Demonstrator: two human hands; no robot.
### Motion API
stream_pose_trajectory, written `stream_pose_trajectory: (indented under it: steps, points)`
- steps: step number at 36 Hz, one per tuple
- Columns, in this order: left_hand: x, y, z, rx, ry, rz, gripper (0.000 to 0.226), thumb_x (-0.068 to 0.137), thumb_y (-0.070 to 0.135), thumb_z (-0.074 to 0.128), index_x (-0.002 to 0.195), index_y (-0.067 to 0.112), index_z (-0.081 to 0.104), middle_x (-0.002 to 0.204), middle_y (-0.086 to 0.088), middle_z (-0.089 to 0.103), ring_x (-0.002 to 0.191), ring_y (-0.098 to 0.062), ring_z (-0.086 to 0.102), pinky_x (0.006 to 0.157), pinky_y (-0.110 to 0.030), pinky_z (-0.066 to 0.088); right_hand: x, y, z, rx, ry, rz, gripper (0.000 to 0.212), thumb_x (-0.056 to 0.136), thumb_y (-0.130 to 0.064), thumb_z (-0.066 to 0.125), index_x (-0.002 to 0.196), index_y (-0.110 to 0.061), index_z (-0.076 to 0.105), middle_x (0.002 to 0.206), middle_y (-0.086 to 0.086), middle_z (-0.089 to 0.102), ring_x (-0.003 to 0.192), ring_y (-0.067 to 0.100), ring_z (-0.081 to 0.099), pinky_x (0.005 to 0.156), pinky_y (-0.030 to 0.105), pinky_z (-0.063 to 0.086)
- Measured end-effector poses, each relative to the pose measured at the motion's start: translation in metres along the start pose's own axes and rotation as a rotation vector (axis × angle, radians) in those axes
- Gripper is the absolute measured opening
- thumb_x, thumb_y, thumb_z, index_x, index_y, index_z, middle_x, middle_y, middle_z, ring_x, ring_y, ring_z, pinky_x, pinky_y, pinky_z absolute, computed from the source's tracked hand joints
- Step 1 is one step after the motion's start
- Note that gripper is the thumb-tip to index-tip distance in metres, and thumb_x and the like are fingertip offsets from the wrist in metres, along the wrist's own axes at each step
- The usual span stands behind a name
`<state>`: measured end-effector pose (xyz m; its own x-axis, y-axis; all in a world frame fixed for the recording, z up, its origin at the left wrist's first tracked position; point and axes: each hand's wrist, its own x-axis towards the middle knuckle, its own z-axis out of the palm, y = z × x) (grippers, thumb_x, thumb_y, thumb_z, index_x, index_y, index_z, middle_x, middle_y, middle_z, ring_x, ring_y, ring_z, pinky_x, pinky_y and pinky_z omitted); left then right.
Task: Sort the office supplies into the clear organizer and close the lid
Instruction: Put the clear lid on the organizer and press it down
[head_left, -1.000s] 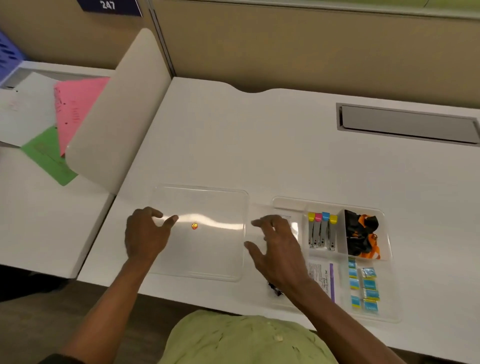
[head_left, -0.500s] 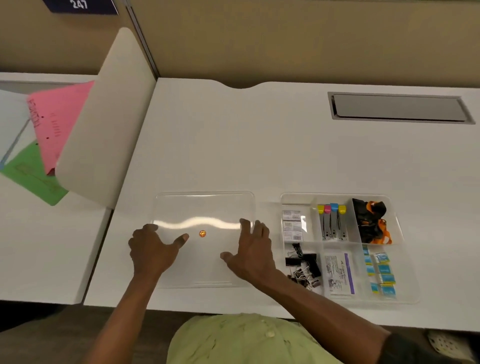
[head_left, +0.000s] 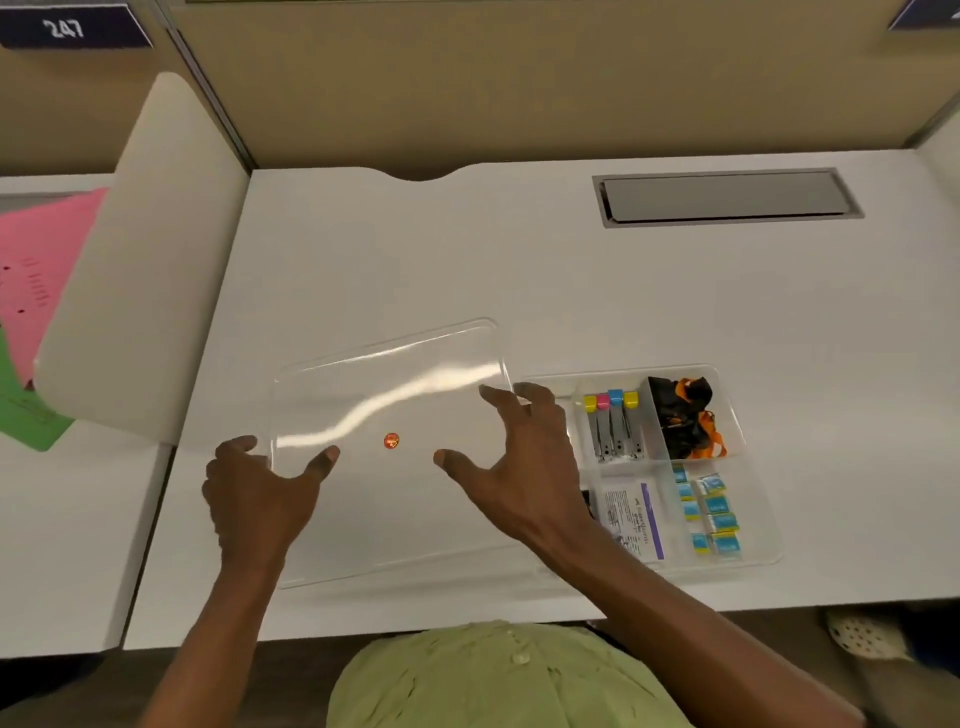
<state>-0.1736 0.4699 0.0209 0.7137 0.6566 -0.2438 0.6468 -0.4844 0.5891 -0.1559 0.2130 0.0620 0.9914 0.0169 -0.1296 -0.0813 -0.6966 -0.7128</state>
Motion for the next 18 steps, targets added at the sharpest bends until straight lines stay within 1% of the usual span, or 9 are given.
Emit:
stream_pose_trajectory:
  steps: [2, 5, 8, 11, 13, 15, 18]
  points:
    - [-0.015, 0.014, 0.008, -0.006, -0.021, 0.018, 0.094, 0.071, 0.053, 0.092, 0.143, 0.01, 0.05, 0.134, -0.015, 0.06, 0.131, -0.036, 0.053, 0.105, -0.056, 0.048, -0.003, 0.01, -0.019, -0.017, 0.068, -0.012, 0.084, 0.072, -0.065, 0.074, 0.144, -0.031, 0.048, 0.152, 0.004, 0.034, 0.139, 0.023, 0.032, 0.11, 0.046, 0.041]
    - [-0.038, 0.035, 0.024, 0.012, -0.058, 0.077, 0.088, 0.072, 0.053, 0.091, 0.141, 0.009, 0.057, 0.128, -0.012, 0.059, 0.126, -0.033, 0.056, 0.102, -0.052, 0.052, -0.007, 0.033, -0.046, -0.024, 0.136, -0.013, 0.08, 0.07, -0.066, 0.071, 0.14, -0.033, 0.051, 0.154, 0.003, 0.033, 0.143, 0.023, 0.03, 0.112, 0.047, 0.039]
    - [-0.06, 0.054, 0.044, 0.018, -0.095, 0.121, 0.083, 0.072, 0.05, 0.092, 0.138, 0.01, 0.062, 0.126, -0.01, 0.06, 0.122, -0.031, 0.06, 0.1, -0.052, 0.054, -0.011, 0.066, -0.073, -0.068, 0.17, -0.015, 0.076, 0.071, -0.066, 0.071, 0.137, -0.032, 0.055, 0.153, 0.004, 0.036, 0.143, 0.022, 0.031, 0.11, 0.038, 0.035]
    - [-0.084, 0.073, 0.065, 0.002, -0.139, 0.148, 0.08, 0.074, 0.05, 0.092, 0.138, 0.012, 0.062, 0.127, -0.008, 0.059, 0.119, -0.028, 0.061, 0.099, -0.05, 0.055, -0.016, 0.102, -0.097, -0.075, 0.194, -0.011, 0.07, 0.073, -0.06, 0.078, 0.133, -0.033, 0.056, 0.152, 0.003, 0.039, 0.143, 0.02, 0.032, 0.109, 0.039, 0.038]
    - [-0.101, 0.085, 0.078, 0.004, -0.175, 0.183, 0.079, 0.075, 0.05, 0.09, 0.138, 0.013, 0.061, 0.127, -0.006, 0.057, 0.117, -0.027, 0.062, 0.097, -0.048, 0.055, -0.021, 0.127, -0.113, -0.083, 0.196, 0.004, 0.071, 0.073, -0.059, 0.081, 0.134, -0.035, 0.054, 0.153, -0.001, 0.037, 0.142, 0.018, 0.033, 0.106, 0.037, 0.042]
    - [-0.116, 0.093, 0.091, 0.0, -0.205, 0.213, 0.079, 0.076, 0.05, 0.09, 0.138, 0.013, 0.06, 0.127, -0.005, 0.056, 0.114, -0.026, 0.063, 0.096, -0.046, 0.056, -0.026, 0.149, -0.127, -0.105, 0.191, 0.014, 0.072, 0.072, -0.063, 0.079, 0.134, -0.036, 0.053, 0.154, -0.002, 0.036, 0.139, 0.019, 0.036, 0.099, 0.035, 0.045]
    - [-0.136, 0.102, 0.108, 0.003, -0.23, 0.247, 0.079, 0.076, 0.048, 0.09, 0.14, 0.012, 0.059, 0.128, -0.005, 0.056, 0.11, -0.024, 0.064, 0.093, -0.04, 0.056, -0.032, 0.176, -0.144, -0.137, 0.178, 0.036, 0.076, 0.07, -0.064, 0.078, 0.136, -0.036, 0.053, 0.153, 0.0, 0.036, 0.136, 0.021, 0.037, 0.093, 0.031, 0.043]
